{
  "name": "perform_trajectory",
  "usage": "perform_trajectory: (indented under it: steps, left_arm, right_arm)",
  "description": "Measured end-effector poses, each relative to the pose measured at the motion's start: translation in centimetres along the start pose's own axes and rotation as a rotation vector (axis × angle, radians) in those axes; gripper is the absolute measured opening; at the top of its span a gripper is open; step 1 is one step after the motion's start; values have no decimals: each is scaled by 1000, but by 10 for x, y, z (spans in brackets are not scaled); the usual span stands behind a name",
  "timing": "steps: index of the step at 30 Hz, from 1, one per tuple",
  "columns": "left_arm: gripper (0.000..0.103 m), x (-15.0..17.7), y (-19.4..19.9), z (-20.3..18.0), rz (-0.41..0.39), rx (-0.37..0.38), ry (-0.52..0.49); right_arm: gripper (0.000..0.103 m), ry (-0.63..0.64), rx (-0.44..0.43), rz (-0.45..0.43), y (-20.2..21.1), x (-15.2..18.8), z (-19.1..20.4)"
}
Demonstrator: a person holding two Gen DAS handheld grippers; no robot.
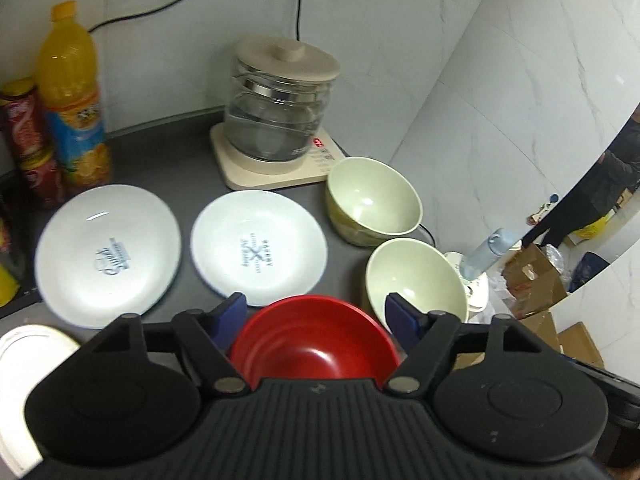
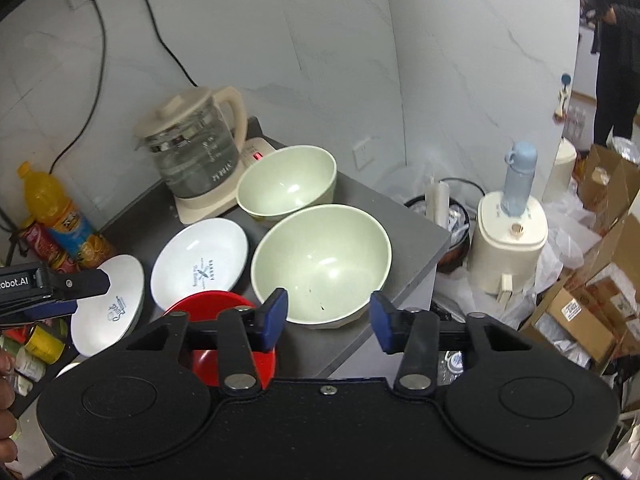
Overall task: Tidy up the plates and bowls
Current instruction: 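Move the left tool to the large cream bowl rim while the right tool approaches it too, then close the left tool on the large cream bowl rim while the right tool grips it too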
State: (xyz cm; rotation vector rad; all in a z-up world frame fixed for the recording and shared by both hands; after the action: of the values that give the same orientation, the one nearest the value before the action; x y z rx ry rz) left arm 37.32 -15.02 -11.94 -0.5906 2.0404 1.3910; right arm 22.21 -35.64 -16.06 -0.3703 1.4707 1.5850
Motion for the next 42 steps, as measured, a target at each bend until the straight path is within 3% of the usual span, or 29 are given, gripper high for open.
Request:
perform_trajectory:
  steps: [5,20,33,36,42]
  left_arm:
    - [63,1,-22,-11,40,0,22]
    - [42,6,-94,-56,118,-109,101]
    - [23,18,-151,-65,222,-185,196]
    - [22,19,-159,-65,230,-236,176]
    - [18,24,-170,-60,261,-261,209]
  right_arm:
    - [39,-14,-15,41,-21,-4,-11]
    - [33,-8,-131,205,-107,-25,-60]
    - [29,31,-203,328,-159,-21,-78]
    - [25,30,-208,350,-167,-21,-81]
    - [22,36,-239,376,-179,-22,-80]
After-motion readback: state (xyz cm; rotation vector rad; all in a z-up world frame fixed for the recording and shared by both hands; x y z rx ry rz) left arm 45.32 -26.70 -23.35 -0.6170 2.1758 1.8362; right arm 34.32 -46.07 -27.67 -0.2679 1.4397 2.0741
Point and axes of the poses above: each gripper's, at about its wrist camera, not at the fingertips, and y roughly against the way its jaws point, z to its left, x to its underside, the point moved 6 cm from there along -y, roughly the way its jaws point, and after that the axes turned 9 degrees about -z, right-handed, at the moved point
